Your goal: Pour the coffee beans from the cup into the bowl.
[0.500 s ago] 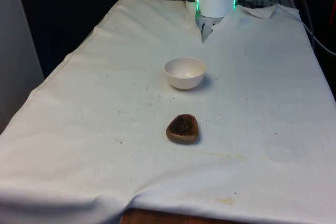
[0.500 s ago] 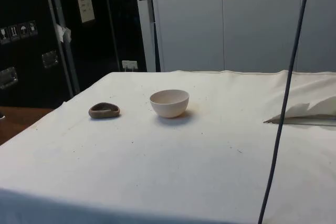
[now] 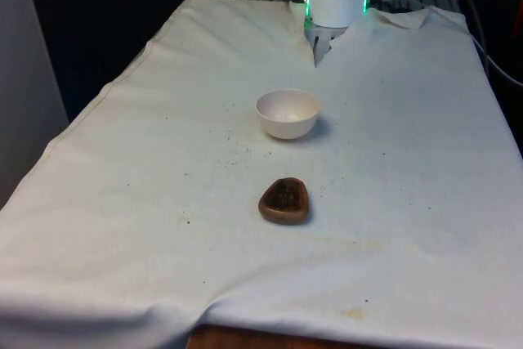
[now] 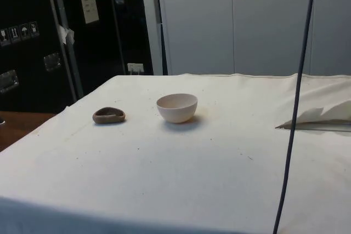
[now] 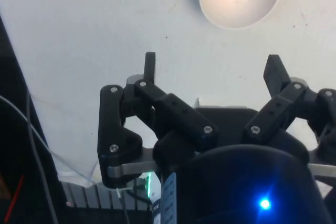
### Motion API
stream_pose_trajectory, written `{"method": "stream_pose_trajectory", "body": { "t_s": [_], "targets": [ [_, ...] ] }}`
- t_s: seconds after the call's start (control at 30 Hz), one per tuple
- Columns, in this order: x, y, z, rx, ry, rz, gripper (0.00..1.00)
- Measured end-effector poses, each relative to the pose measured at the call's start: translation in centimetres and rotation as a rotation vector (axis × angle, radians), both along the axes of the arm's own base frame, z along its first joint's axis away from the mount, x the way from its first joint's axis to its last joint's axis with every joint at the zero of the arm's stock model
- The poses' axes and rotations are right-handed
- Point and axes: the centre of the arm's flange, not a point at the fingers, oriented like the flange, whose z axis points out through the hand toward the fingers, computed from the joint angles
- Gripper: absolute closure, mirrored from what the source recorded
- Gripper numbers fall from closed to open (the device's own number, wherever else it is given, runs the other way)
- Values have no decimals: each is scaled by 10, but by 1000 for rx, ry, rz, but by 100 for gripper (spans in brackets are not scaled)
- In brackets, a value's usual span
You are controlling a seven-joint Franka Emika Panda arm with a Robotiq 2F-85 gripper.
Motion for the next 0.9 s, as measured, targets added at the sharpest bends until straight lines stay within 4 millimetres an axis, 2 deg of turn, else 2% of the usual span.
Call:
{"method": "stream_pose_trajectory", "body": {
  "t_s": [0.4,0.6,0.73,0.9],
  "targets": [
    [4,-11,-20,-8,-59,36,0],
    [12,-11,-34,-20,-76,50,0],
    [28,-11,-48,-31,-92,58,0],
    [38,-11,-52,-33,-95,59,0]
  ]
}}
